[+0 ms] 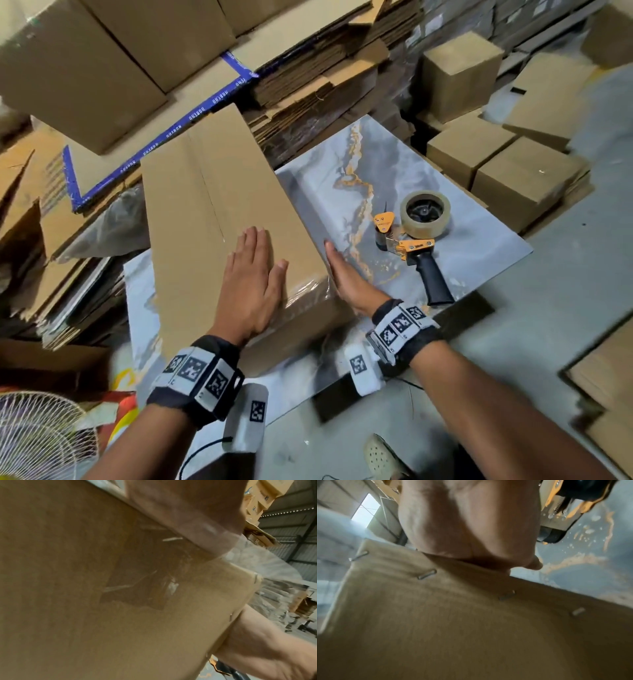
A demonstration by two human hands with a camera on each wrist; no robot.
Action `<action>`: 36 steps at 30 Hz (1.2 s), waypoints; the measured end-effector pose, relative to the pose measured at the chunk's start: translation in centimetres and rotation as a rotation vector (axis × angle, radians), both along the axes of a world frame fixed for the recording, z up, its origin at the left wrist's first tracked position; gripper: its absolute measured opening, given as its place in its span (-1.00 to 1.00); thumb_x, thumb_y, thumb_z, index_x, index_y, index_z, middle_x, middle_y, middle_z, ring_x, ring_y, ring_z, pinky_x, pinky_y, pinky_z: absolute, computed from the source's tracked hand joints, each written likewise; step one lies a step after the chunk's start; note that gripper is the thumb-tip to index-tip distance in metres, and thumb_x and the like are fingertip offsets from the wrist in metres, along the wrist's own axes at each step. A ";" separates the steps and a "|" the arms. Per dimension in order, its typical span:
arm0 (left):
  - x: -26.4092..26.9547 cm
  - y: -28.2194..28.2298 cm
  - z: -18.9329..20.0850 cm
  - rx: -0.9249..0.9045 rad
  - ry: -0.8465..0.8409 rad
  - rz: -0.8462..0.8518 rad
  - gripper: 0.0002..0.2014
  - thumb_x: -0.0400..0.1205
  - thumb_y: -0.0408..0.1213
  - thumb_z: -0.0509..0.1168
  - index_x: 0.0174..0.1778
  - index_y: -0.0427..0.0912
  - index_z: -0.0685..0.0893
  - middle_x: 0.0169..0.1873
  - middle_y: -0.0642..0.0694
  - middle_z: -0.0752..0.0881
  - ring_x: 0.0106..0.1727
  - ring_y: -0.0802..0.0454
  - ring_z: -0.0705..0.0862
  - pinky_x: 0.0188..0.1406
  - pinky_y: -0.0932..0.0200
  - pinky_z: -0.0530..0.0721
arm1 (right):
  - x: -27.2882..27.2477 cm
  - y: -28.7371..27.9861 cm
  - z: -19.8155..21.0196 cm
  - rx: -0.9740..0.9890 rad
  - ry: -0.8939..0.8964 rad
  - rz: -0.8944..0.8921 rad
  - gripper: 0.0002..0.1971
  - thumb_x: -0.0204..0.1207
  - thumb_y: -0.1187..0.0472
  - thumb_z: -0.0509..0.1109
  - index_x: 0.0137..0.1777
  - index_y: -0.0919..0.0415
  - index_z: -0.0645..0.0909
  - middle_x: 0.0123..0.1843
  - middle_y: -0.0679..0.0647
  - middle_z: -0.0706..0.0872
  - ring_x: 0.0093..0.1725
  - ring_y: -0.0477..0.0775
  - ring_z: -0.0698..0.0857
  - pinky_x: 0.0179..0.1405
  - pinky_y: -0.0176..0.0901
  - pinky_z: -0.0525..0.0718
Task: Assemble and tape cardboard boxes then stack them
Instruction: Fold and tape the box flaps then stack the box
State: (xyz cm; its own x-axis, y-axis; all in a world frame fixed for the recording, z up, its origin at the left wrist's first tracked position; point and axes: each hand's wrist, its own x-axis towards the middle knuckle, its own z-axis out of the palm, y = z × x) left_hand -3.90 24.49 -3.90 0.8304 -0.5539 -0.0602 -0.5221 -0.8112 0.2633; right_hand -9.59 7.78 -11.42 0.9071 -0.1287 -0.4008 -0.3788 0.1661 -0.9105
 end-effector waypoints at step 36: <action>0.7 9.9 -0.4 -0.126 -0.101 0.387 -0.38 0.83 -0.16 0.04 0.74 -0.42 0.06 0.72 -0.47 0.12 0.76 -0.37 0.00 0.75 -0.24 -0.01 | -1.1 12.8 10.2 -1.586 -0.023 0.432 -0.34 0.81 -0.11 -0.14 0.79 0.11 -0.27 0.77 0.34 -0.36 0.74 0.37 -0.39 0.49 0.72 -0.43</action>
State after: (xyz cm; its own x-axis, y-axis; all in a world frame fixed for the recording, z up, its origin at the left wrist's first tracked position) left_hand -3.24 34.34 -4.27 0.9770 -0.1974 0.0804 -0.2130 -0.9173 0.3365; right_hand -10.69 20.62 -1.21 0.9862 -0.1235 -0.1101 -0.1310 -0.9893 -0.0638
